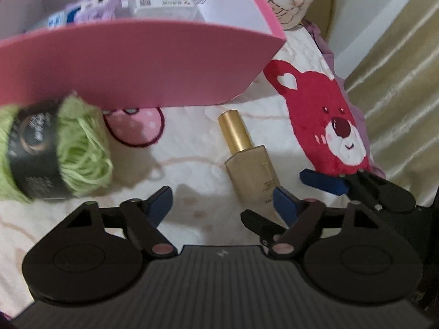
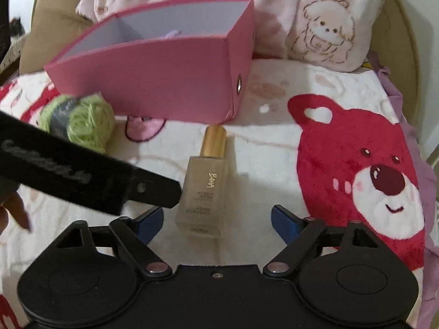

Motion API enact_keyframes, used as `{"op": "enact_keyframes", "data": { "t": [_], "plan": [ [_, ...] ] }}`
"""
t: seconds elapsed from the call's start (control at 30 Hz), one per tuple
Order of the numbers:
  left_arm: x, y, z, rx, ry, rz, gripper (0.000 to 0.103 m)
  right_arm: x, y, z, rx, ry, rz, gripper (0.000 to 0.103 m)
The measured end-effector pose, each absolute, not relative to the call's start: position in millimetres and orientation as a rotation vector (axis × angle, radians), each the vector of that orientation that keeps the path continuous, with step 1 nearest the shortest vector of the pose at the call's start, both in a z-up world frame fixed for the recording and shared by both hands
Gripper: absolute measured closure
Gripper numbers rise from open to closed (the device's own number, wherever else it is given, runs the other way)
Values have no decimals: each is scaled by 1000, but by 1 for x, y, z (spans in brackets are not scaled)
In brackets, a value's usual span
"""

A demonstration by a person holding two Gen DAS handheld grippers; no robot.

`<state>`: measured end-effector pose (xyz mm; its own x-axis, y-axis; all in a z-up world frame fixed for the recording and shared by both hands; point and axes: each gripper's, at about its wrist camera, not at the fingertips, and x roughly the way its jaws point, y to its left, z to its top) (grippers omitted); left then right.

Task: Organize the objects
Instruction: 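Withdraw the left gripper and move it to the gold-capped foundation bottle, then close the left gripper around the foundation bottle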

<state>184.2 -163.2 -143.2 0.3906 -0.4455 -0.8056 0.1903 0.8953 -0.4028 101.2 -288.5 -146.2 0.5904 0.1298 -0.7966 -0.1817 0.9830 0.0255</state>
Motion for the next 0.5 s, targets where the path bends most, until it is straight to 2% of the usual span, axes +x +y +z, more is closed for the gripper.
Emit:
{"op": "enact_keyframes", "data": {
  "t": [0.03,0.1,0.23,0.3,0.37,0.5],
  "plan": [
    [185,-163,-147,-280,1094,-415,32,103,-287,-147,-70,921,173,18],
    [187,-162,-153,-307,1091,-421,45,107,-288,-149,-51,931,177,20],
    [188,-159,-162,-386,1057,-449,53,111,-288,-156,-49,955,166,32],
    [187,-157,-166,-420,1045,-476,58,109,-287,-153,-35,936,196,61],
    [185,-158,-169,-411,1035,-513,59,105,-277,-151,-78,916,217,60],
    [182,-155,-171,-442,1033,-557,67,109,-277,-154,-76,944,199,61]
  ]
}}
